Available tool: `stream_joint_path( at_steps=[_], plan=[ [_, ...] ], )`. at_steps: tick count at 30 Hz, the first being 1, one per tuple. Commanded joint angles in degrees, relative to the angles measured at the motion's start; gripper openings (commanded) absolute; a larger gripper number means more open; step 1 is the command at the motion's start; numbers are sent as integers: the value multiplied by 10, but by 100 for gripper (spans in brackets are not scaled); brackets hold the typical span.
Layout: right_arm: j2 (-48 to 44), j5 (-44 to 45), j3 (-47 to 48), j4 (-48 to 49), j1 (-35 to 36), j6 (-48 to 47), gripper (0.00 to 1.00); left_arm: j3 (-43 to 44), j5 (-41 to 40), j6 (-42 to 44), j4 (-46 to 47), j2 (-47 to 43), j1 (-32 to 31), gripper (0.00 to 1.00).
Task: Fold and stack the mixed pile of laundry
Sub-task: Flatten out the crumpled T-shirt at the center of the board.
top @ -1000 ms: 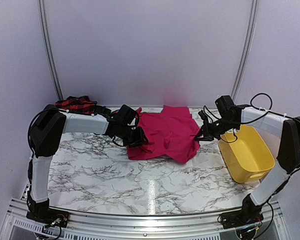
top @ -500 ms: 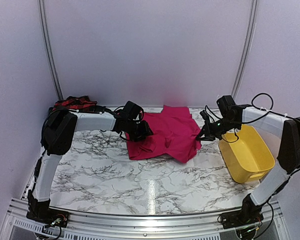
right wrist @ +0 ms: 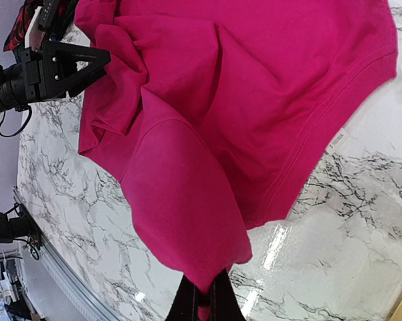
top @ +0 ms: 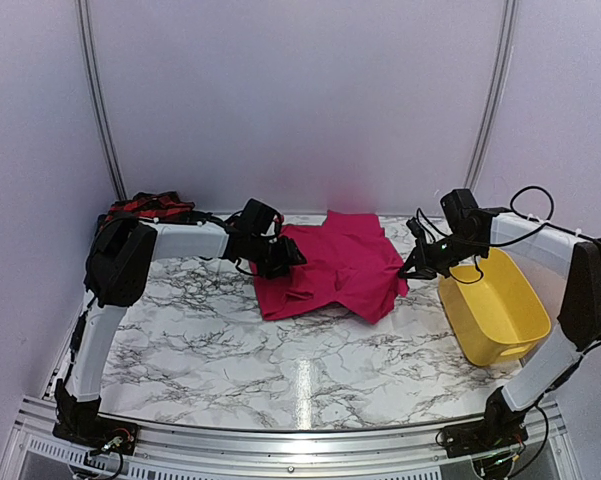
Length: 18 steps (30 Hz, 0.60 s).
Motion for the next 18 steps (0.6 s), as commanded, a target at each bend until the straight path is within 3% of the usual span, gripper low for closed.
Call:
stream_joint_path(
  at_steps=[1, 10, 18],
  plan=[
    [-14, 6, 18, -4, -7, -8, 0, -24, 44, 15, 9, 4, -14, 59],
    [-17, 6, 15, -2, -7, -5, 0, -101, 25, 22, -9, -67, -36, 57],
    [-19, 8, 13, -2, -7, -4, 0, -106, 18, 48, -13, -93, -45, 30]
  ],
)
